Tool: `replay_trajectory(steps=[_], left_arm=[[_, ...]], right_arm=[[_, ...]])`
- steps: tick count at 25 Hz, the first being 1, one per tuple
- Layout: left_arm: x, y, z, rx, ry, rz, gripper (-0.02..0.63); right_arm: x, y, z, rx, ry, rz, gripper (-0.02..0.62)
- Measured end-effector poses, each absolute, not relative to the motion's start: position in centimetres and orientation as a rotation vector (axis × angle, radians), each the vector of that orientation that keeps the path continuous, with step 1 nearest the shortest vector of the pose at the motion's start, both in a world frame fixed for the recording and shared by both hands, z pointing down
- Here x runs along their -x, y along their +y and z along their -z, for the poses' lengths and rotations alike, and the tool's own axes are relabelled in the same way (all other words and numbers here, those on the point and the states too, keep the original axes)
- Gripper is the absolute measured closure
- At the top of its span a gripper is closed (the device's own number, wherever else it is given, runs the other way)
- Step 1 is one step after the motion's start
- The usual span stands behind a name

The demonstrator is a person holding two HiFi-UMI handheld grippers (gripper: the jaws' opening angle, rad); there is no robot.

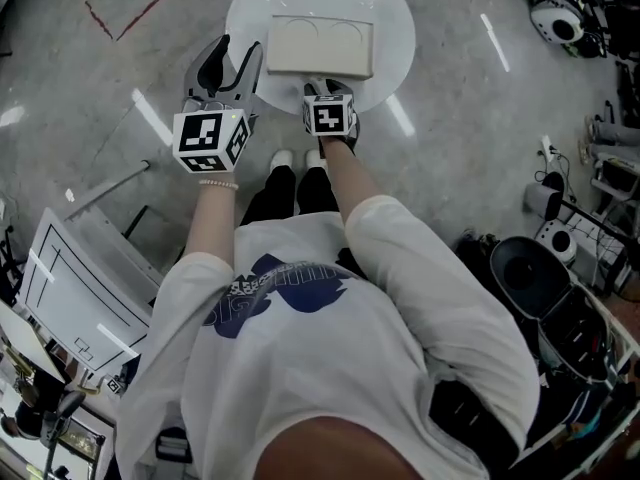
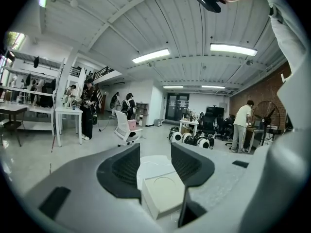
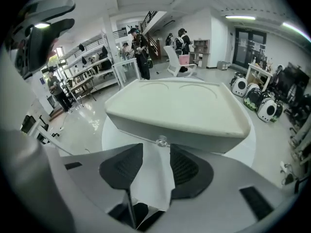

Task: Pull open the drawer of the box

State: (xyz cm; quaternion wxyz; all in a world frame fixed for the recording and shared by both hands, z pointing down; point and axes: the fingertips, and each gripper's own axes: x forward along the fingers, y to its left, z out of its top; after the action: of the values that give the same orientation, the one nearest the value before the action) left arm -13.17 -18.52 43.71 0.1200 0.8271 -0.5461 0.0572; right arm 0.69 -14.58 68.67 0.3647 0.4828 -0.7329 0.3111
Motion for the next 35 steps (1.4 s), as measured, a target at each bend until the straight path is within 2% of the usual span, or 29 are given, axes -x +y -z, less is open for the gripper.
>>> replay_trajectory(steps=[11,35], left_arm=[[15.5,-18.4,-44.6,-2.359,-1.647,-0.162,0.423],[15.7,-15.3,-43.6,-2.38,-1.673,-0.134,0.423]], right_arm=[[-1.6,-16.1,-69.9,-1.412,-1.723,-1.067,0.532],[-1.3,-8.6,-69.7,-1.377,-1.792,-1.074,0.534]])
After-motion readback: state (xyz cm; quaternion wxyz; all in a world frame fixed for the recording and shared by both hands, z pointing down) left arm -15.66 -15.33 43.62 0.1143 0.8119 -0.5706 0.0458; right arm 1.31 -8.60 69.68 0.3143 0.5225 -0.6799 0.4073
